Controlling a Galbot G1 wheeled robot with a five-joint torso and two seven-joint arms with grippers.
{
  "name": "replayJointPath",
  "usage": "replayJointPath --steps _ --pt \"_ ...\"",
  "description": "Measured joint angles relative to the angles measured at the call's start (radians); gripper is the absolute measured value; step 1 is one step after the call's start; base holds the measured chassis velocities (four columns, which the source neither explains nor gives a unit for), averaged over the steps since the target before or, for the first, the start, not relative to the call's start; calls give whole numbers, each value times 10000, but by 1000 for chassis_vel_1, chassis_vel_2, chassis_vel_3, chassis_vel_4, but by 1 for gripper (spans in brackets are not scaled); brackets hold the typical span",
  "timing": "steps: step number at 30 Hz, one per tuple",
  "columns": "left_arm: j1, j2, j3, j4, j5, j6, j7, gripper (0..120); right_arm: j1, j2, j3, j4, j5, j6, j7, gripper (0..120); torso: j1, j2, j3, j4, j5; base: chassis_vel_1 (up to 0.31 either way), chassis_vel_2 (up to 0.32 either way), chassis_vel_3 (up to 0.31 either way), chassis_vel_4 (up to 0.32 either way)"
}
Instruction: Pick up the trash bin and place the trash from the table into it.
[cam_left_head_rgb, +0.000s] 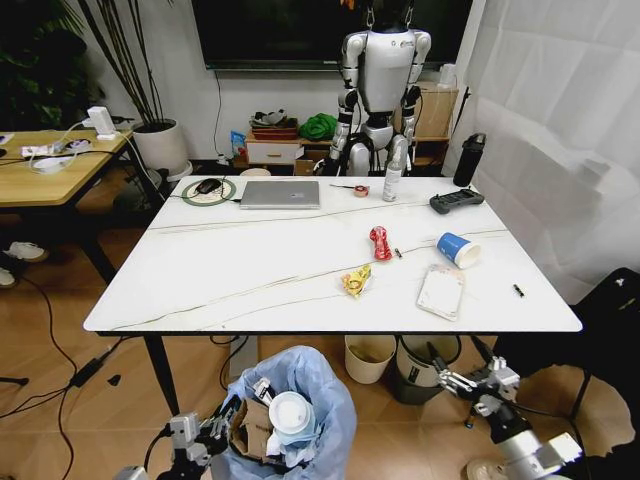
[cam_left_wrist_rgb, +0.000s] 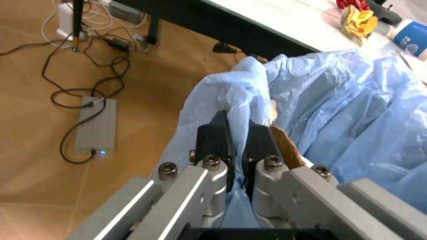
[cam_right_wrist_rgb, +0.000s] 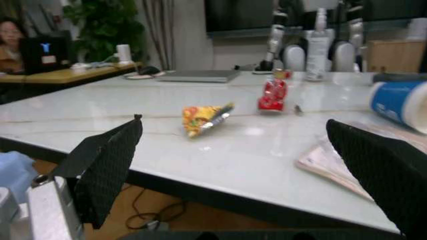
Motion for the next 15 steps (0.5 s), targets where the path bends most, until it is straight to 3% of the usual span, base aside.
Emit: replayJointPath --steps 3,4,7,10,15 --pt "201 -248 -159 -92 111 -4 3 0 553 -1297 -872 652 504 -412 1588 100 0 0 0 0 2 0 0 0 0" --pt "201 -248 -159 -92 111 -4 3 0 553 -1297 -872 652 504 -412 1588 100 0 0 0 0 2 0 0 0 0" --pt "494 -693 -287 -211 300 -25 13 0 1613 -2235 -1905 1385 930 -1985 4127 100 0 0 1 5 -4 0 0 0 0" --pt "771 -1167 -478 -417 600 -45 67 0 3095 -2385 -2862 1452 2000 -3716 5629 100 1 -1 1 3 1 0 0 0 0" --pt "988 -1693 -680 -703 831 -53 87 0 5076 -1943 -4064 514 2742 -4767 6872 100 1 -1 1 5 2 0 0 0 0"
